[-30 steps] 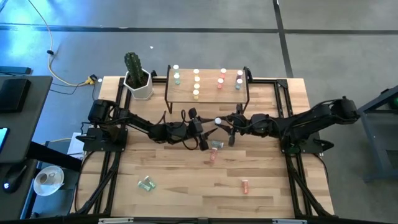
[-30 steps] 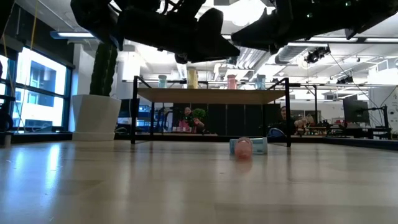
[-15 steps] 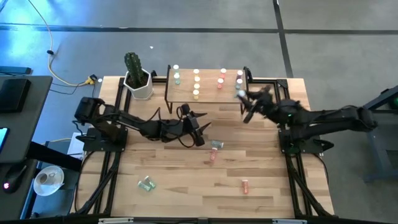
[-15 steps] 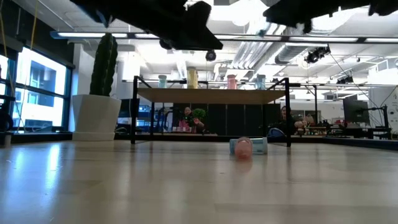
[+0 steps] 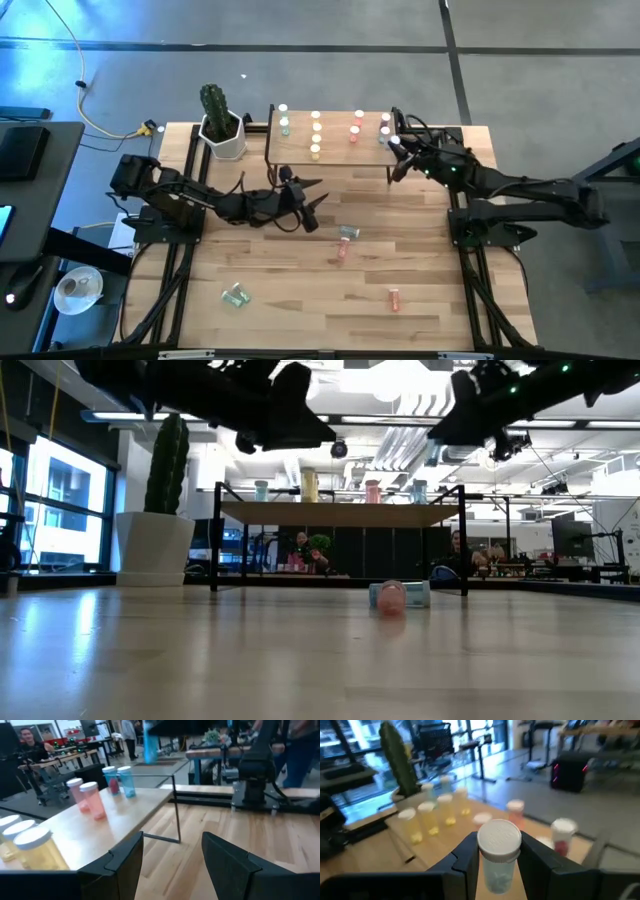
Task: Pick and place medicine bottles onto shelf by color
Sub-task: Put the right blue pill bottle on the shelf aligned with the other blue pill bottle
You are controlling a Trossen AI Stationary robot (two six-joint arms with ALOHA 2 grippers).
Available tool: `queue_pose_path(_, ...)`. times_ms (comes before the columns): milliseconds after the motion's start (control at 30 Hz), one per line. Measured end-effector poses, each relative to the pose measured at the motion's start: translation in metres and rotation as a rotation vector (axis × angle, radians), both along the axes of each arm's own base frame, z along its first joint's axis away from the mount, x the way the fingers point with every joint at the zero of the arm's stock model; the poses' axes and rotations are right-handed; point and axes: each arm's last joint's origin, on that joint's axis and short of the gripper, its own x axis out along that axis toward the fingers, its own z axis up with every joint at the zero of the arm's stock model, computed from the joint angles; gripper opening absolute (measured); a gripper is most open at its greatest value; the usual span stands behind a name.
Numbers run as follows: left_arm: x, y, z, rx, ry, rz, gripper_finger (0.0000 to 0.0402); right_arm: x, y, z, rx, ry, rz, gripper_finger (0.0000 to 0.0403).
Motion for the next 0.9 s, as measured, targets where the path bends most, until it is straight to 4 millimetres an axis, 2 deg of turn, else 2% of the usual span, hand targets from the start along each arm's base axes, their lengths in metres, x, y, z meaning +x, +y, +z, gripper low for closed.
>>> queue_pose_path(333,-0.003,0.000,-0.002,0.024,0.000,-0.001,0.0193,0.019,-0.015,-0.026,0.076,0.118,-0.014,0.0099)
queue_pose_path(433,-0.003,0.000,-0.002,0.024,0.001,0.002,0.0193,0.021,-0.018,-0.022,0.088,0.148,-0.029,0.0099)
queue_pose_path(600,-0.003,0.000,-0.002,0.024,0.000,0.002,0.0193,0.027,-0.022,0.002,0.103,0.241,-0.021,0.0099)
queue_pose_path(700,-0.003,0.000,-0.002,0.025,0.001,0.002,0.0193,0.031,-0.022,0.009,0.114,0.246,0.023,0.0099)
queue_pose_path(767,-0.003,0.000,-0.002,0.025,0.002,0.002,0.0193,0.031,-0.021,0.006,0.124,0.259,0.032,0.0099)
queue_pose_path(900,-0.003,0.000,-0.003,0.025,0.006,0.002,0.0193,0.027,-0.021,-0.013,0.156,0.282,-0.025,0.0099)
